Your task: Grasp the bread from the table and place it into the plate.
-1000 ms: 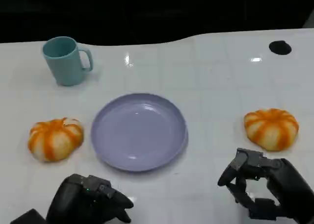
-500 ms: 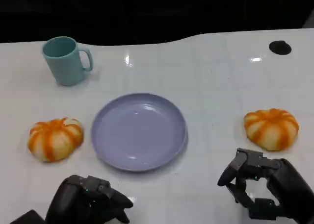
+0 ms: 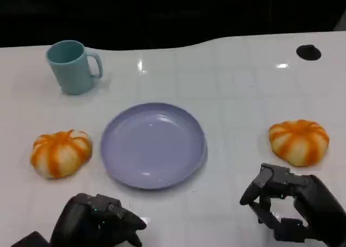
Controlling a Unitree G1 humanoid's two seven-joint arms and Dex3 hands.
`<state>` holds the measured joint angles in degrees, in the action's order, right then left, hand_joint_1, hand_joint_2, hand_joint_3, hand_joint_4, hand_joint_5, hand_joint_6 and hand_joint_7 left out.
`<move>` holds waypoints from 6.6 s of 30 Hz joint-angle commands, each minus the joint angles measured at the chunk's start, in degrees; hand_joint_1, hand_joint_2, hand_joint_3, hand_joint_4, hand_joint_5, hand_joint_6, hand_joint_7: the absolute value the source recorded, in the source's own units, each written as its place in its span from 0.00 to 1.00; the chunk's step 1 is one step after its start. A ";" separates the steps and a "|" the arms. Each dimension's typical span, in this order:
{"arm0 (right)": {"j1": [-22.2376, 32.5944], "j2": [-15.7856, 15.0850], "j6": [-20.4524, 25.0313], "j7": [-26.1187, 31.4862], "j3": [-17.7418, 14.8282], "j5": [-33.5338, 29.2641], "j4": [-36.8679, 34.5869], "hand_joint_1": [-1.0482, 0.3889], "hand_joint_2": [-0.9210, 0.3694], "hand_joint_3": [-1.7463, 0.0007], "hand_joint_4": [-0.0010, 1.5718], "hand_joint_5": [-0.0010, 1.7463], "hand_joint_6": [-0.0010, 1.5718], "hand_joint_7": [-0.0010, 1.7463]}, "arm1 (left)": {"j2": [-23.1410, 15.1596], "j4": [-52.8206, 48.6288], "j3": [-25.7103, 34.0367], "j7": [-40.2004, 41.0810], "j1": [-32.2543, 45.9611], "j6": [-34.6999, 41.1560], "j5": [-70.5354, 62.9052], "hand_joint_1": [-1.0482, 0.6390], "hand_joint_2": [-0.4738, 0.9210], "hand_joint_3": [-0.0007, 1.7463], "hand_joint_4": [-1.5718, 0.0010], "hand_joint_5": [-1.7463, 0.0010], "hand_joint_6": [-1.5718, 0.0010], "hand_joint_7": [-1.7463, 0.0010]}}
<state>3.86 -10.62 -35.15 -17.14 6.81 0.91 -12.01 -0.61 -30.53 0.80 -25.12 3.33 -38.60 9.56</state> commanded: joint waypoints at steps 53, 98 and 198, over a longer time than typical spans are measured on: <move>-20.35 -14.54 38.50 21.36 11.42 -67.72 -2.47 0.38 0.09 1.00 0.18 0.14 0.29 0.00 | -0.45 -1.46 0.60 0.14 -1.33 -0.59 -0.04 0.00 0.99 0.00 0.20 0.47 0.08 0.78; -34.93 -10.33 8.37 59.58 20.35 -48.76 -31.21 0.75 0.42 0.47 0.65 1.00 0.61 0.82 | -0.26 -1.07 0.51 0.25 -0.97 -0.38 -0.28 0.00 0.98 0.00 0.21 0.46 0.11 0.74; -2.96 -2.45 7.74 0.35 0.97 2.20 7.66 0.63 0.35 0.33 0.56 1.00 0.52 0.79 | 0.27 -1.78 0.47 0.88 -1.79 0.12 -0.96 0.00 0.98 0.00 0.21 0.46 0.13 0.69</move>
<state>-0.89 -12.21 -27.95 -16.25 9.10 2.20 -6.17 0.48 -31.81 0.95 -24.51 1.58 -38.32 8.43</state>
